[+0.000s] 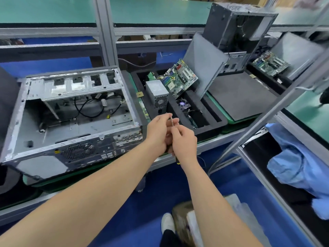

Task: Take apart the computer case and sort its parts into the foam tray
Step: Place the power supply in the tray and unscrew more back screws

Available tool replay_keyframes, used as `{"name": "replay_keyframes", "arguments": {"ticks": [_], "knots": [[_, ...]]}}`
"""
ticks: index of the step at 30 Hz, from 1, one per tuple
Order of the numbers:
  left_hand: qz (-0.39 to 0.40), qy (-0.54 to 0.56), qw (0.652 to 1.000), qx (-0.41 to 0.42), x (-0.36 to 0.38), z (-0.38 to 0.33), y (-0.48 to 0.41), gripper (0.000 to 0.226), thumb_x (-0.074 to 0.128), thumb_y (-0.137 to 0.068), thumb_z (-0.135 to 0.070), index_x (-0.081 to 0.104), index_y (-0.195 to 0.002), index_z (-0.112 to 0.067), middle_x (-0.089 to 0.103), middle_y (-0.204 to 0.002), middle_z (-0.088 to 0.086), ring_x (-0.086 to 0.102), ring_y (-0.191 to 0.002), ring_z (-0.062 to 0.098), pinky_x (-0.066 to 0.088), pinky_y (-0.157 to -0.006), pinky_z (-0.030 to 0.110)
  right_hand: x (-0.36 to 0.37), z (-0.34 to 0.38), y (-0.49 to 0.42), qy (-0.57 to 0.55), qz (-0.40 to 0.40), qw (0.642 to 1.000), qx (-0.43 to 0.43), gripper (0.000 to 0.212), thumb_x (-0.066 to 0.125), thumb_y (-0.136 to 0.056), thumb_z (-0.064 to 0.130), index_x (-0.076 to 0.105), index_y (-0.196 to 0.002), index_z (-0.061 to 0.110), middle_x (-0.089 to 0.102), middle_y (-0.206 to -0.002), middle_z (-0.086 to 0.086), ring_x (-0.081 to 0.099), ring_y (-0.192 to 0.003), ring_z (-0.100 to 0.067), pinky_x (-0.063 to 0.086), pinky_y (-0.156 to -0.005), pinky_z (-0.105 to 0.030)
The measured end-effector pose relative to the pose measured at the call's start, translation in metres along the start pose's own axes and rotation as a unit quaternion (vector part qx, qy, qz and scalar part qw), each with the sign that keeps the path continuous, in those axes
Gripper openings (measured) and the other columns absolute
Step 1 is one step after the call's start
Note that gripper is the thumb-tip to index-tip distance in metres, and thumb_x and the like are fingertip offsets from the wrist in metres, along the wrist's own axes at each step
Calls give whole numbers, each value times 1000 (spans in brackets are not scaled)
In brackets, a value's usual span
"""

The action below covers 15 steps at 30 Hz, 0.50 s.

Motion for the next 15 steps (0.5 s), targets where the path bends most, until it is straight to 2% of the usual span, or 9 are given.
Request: {"name": "replay_keyframes", "arguments": {"ticks": [2,3,4,6,8,12,15], "knots": [[-16,-18,1000,-3,12,8,-23,13,61,-96,-23,68,-102,-13,79,-89,6,48,-40,15,34,-39,19,-7,-9,-26,9,2,1000,5,34,51,-99,26,71,-72,29,70,-64,8,66,-55,-19,57,-55,-38],[-31,-37,999,1,16,12,-35,14,58,-98,-23,69,-98,-14,79,-87,6,50,-41,15,37,-39,20,-10,-14,-40,15,6,1000,7,33,51,-100,27,70,-72,30,70,-64,7,67,-57,-20,58,-57,-39],[-51,-68,996,8,19,16,-47,18,55,-99,-24,70,-95,-15,78,-85,6,56,-46,17,43,-42,23,-12,-19,-54,21,14,1000,11,32,52,-100,27,71,-74,29,71,-65,5,68,-60,-22,59,-59,-41],[-94,-135,986,23,19,23,-70,25,51,-101,-26,72,-94,-15,77,-88,6,69,-67,22,57,-59,33,-12,-29,-82,32,38,998,23,29,52,-101,27,72,-80,27,72,-68,3,68,-61,-24,60,-60,-43],[-128,-184,974,32,14,29,-89,26,51,-102,-25,73,-93,-14,77,-92,5,72,-78,24,61,-71,37,-7,-38,-106,37,69,996,37,28,51,-101,25,73,-84,25,74,-71,-2,67,-55,-22,60,-56,-43],[-170,-294,939,47,2,33,-114,16,62,-98,-20,75,-90,-18,75,-93,1,74,-81,23,64,-70,39,9,-60,-143,39,124,988,80,27,49,-101,22,75,-93,19,76,-76,-8,64,-46,-19,52,-47,-33],[-187,-334,923,46,-2,33,-126,2,71,-94,-19,72,-95,-19,75,-94,3,74,-70,18,64,-61,36,18,-75,-159,38,143,983,109,27,50,-100,21,76,-94,20,75,-74,-7,64,-46,-19,48,-45,-29]]}}
Point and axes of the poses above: each hand's wrist, its own y-axis away from the middle knuckle, its own x-axis out of the palm, z = x × y, the point moved 4 cm from there along -y, towards the middle knuckle
